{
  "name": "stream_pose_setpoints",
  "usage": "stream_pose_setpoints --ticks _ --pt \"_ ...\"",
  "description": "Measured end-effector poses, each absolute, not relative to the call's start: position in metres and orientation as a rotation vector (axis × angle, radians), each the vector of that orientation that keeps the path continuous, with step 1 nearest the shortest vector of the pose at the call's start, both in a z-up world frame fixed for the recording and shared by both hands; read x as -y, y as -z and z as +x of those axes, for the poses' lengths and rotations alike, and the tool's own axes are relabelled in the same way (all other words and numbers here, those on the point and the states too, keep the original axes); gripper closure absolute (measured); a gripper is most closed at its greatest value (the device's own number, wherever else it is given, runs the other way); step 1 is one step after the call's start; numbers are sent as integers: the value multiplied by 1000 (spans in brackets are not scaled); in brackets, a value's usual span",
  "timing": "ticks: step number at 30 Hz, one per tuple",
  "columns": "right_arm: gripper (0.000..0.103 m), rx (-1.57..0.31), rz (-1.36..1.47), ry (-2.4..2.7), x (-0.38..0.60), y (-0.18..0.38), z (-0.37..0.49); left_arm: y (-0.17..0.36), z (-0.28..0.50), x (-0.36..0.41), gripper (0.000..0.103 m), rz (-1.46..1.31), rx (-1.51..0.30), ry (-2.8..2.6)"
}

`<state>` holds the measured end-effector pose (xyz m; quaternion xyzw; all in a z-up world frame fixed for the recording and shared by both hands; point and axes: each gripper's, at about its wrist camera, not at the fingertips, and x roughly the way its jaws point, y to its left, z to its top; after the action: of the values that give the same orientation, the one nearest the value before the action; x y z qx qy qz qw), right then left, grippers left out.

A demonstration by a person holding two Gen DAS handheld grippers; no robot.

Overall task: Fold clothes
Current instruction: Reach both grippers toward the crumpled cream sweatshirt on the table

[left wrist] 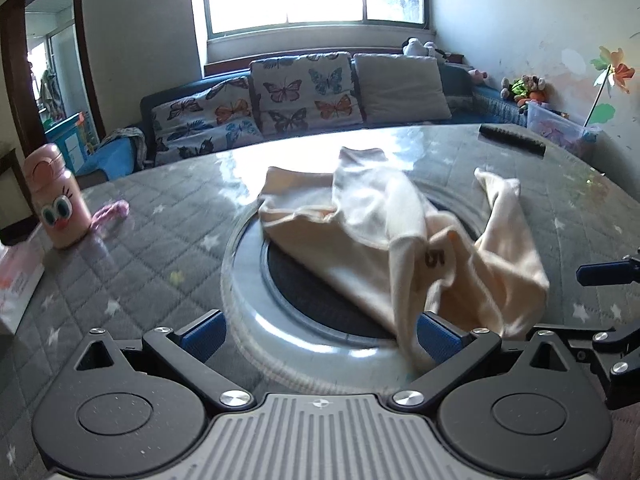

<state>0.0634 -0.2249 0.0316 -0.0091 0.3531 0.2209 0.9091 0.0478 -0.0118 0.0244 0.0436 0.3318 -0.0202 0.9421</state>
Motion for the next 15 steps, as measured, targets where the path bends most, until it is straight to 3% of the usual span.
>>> stream_pose_setpoints --ticks 2,9,15 --pt "0 -722 -10 -447 228 -34 68 -29 54 16 2 96 -665 55" --pt "4 -718 5 -414 238 -36 90 -34 90 39 22 132 -661 103" --pt "7 -717 20 -383 250 -35 115 -28 124 50 29 123 -689 124"
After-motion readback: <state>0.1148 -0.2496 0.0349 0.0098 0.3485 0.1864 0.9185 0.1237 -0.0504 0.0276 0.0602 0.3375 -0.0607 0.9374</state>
